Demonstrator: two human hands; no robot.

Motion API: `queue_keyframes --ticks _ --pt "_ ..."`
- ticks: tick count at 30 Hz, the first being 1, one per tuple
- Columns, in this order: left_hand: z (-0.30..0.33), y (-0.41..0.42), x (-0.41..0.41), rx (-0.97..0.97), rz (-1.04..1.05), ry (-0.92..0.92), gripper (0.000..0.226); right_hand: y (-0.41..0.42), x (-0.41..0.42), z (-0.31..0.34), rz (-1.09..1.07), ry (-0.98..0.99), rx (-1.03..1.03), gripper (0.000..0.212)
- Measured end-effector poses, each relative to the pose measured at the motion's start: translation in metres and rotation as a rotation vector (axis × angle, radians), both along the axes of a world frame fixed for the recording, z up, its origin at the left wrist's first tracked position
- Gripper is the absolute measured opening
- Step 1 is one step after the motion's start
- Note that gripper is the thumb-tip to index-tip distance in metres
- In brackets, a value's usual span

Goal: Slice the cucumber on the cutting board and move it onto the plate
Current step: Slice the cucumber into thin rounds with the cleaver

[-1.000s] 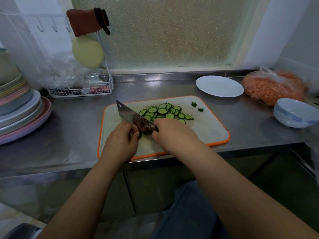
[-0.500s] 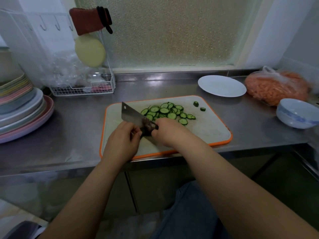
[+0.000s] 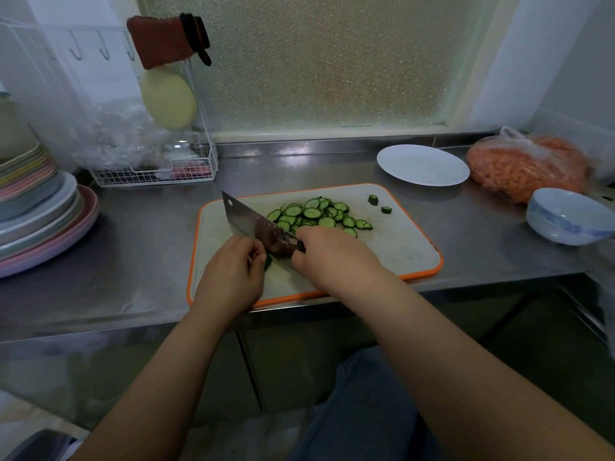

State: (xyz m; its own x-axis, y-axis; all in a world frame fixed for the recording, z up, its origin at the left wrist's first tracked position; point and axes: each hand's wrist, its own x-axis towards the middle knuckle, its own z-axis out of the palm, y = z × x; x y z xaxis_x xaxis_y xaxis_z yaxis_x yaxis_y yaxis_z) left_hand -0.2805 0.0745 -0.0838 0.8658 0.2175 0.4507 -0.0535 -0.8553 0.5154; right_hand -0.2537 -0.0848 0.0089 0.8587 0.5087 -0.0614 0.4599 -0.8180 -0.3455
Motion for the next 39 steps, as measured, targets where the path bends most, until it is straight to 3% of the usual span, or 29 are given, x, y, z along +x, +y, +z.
queue_keyframes --ticks 12,30,39 --pt "-0.002 0.001 -0.001 0.000 0.043 -0.009 0.011 0.018 0.015 -0.016 -0.046 0.093 0.003 0.022" --pt "-0.002 0.000 -0.002 0.023 0.033 -0.018 0.011 0.001 -0.001 -0.003 -0.001 0.023 0.026 0.008" --pt "-0.001 -0.001 -0.003 0.041 0.037 0.012 0.014 0.027 0.012 -0.020 -0.064 0.076 -0.013 0.023"
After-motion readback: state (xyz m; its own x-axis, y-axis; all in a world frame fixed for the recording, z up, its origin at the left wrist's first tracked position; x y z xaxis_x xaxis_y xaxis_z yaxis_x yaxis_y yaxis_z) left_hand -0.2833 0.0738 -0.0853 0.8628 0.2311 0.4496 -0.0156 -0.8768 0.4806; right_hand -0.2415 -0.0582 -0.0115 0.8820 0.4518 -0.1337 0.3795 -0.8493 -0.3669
